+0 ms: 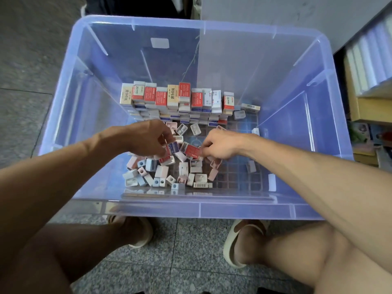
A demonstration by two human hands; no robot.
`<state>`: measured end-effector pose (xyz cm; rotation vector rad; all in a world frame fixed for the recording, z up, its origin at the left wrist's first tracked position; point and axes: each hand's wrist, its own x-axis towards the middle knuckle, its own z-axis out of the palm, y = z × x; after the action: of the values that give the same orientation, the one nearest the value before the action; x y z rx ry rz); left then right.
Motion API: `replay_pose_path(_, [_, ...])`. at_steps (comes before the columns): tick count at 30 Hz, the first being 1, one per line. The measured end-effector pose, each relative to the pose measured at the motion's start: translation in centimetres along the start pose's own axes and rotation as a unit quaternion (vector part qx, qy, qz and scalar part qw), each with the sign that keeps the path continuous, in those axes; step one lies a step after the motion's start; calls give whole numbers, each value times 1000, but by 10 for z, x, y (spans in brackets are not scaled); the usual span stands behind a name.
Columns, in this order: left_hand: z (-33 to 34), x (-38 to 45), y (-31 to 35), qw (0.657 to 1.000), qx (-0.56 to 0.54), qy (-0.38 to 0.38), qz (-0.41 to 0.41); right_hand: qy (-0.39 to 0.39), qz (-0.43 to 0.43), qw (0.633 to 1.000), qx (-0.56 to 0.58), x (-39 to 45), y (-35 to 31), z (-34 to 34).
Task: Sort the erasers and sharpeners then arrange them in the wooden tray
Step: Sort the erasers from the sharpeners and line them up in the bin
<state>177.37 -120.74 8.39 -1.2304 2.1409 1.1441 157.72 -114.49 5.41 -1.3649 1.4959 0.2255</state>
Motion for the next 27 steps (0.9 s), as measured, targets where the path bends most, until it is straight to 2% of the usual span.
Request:
replay_pose_path(5, [-1, -28, -9, 993, -50, 76, -75, 29, -6, 999, 43, -3, -16, -15])
replay_pose_path(8, [0, -47, -15, 977, -126, 119, -123, 67, -15, 992, 102, -5, -27, -21])
replay_pose_path(11, [2, -64, -17, 956, -198, 167, -135, 108, -32, 975, 194, -1, -39, -24])
replay_pose_path(14, [5, -76, -16, 936, -256, 198, -137, 127, -43, 962, 238, 3, -54, -30])
replay_pose_path(21, [6, -83, -9, 904, -311, 260, -135, 186, -44, 958, 212, 29, -112, -46])
replay_pose_path(27, [3, -85, -6, 896, -345, 247, -131, 190, -18, 976, 106, 60, -151, -49])
